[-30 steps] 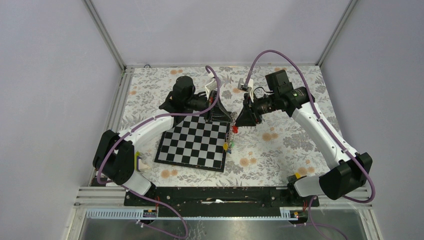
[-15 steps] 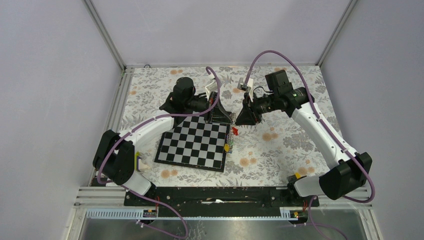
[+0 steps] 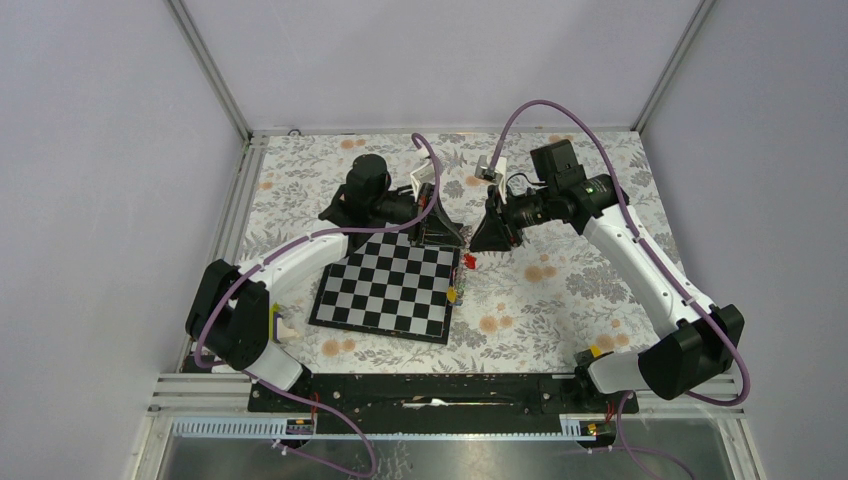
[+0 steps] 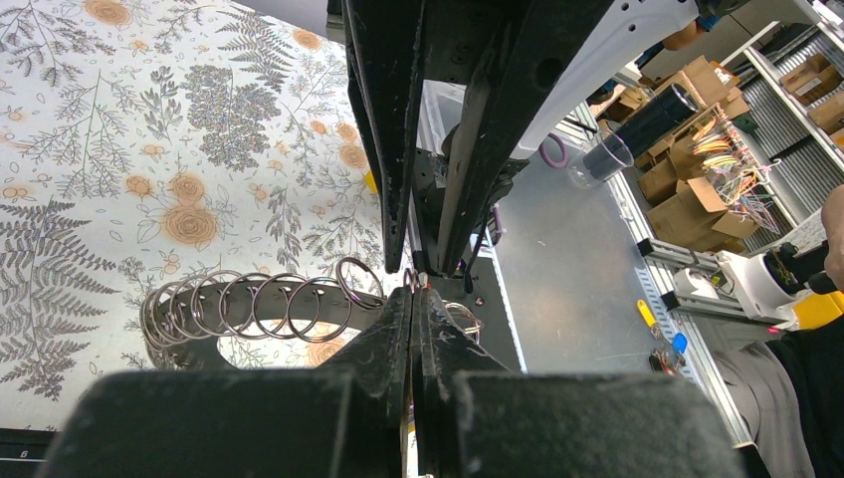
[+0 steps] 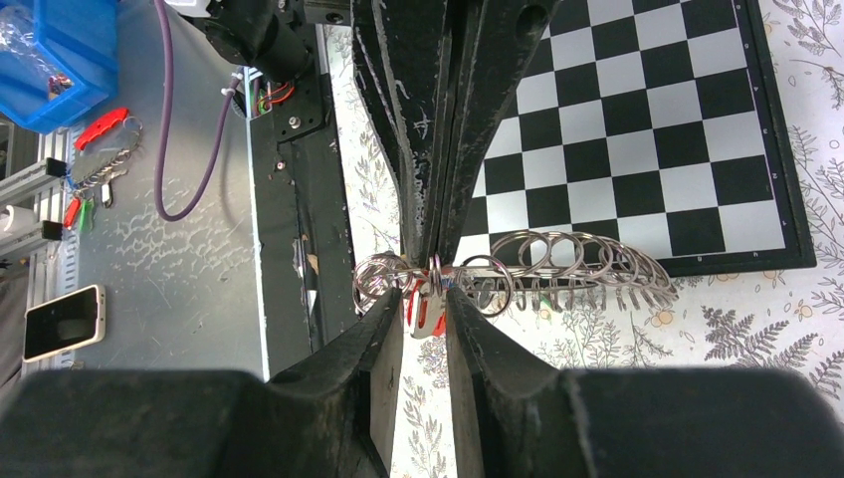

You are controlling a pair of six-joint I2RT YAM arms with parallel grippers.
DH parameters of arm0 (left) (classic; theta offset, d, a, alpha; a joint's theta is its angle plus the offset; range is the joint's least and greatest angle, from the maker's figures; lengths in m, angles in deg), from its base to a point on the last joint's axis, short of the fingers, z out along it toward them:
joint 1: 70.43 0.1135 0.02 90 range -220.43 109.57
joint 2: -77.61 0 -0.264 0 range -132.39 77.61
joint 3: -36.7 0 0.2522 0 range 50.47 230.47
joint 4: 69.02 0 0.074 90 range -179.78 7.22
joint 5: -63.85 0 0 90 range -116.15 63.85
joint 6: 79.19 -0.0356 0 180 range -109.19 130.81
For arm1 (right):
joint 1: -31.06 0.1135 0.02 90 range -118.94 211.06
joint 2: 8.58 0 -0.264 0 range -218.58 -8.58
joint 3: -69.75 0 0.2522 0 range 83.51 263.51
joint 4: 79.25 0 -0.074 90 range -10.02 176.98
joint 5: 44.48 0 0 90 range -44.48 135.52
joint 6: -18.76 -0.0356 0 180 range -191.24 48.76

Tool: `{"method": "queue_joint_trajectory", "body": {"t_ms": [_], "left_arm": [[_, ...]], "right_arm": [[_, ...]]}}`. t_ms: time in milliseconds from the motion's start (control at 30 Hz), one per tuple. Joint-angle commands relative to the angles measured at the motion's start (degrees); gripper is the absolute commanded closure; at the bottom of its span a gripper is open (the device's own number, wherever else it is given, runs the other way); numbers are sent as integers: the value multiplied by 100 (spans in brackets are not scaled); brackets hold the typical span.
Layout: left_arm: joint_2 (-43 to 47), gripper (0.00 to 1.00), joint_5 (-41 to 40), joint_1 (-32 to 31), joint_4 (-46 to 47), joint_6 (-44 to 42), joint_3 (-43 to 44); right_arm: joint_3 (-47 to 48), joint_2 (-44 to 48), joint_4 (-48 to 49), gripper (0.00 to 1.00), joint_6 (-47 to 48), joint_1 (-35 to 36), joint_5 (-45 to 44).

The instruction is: Put the keys on the keyring

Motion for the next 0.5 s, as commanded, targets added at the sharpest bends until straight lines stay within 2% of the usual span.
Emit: {"method": "queue_joint_trajectory", "body": {"t_ms": [0,467], "left_arm": [[169,100,152,-9,507,52,62],[171,100,135,-10,628,123,-3]], "right_arm": [[-89,42,240,71,-124,-24,268],[-214,-45,490,75,-315,-24,309]]}}
